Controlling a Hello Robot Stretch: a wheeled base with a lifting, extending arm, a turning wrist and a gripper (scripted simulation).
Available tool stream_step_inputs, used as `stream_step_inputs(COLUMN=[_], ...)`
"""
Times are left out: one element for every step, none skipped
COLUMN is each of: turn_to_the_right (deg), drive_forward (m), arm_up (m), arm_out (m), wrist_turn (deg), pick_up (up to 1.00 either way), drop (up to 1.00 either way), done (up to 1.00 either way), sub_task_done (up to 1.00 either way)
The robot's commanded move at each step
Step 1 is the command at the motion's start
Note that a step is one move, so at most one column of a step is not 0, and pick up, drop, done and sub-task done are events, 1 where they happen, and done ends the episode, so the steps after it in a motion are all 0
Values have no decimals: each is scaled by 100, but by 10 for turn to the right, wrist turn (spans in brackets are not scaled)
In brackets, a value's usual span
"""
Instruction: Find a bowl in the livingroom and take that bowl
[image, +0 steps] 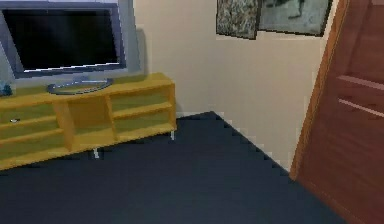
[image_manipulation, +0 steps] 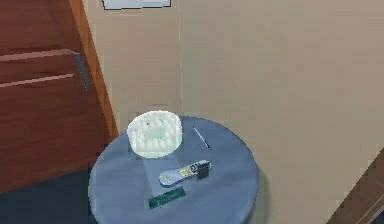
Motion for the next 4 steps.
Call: stream_step_inputs(turn_to_the_right=[120, 0, 0, 0], drive_forward=[0, 25, 0, 0], arm_up=[0, 0, 50, 38], arm_out=[0, 0, 0, 0], wrist_turn=[0, 0, 0, 0], pick_up=[0, 0, 0, 0], drop=[0, 0, 0, 0], done=[0, 0, 0, 0], sub_task_done=[0, 0, 0, 0])
